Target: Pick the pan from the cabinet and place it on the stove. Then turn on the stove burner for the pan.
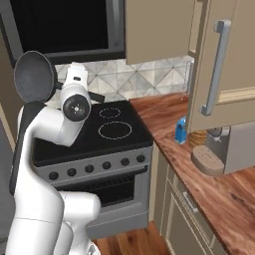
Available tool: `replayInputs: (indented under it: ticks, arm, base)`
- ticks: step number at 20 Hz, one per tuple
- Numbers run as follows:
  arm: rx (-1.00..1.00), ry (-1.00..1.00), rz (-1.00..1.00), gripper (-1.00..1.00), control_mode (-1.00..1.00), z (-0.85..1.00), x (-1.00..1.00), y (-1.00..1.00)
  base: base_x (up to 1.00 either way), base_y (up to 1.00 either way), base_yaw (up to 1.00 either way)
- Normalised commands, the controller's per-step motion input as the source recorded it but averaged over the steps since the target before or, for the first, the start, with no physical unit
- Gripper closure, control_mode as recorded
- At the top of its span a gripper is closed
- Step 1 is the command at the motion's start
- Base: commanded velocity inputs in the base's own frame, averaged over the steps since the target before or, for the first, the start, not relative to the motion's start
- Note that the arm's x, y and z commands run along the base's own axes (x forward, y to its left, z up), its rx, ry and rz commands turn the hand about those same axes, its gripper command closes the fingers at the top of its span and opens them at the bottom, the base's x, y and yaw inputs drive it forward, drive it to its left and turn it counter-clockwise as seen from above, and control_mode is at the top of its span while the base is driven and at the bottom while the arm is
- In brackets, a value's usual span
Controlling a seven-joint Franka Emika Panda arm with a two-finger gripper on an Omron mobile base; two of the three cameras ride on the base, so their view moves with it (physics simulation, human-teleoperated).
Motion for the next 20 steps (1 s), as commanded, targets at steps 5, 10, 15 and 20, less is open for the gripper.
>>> replayInputs:
  ticks: [5, 10, 15, 20]
  arm:
    - [0.00, 0.00, 0.00, 1.00, 1.00, 0.00, 0.00, 0.00]
    - [0.00, 0.00, 0.00, 1.00, 1.00, 0.00, 0.00, 0.00]
    - [0.00, 0.00, 0.00, 1.00, 1.00, 0.00, 0.00, 0.00]
    - [0.00, 0.00, 0.00, 1.00, 1.00, 0.00, 0.00, 0.00]
  base:
    - [0.00, -0.30, 0.19]
    - [0.00, -0.36, 0.18]
    - [0.00, -0.41, 0.18]
    - [-0.09, -0.37, 0.16]
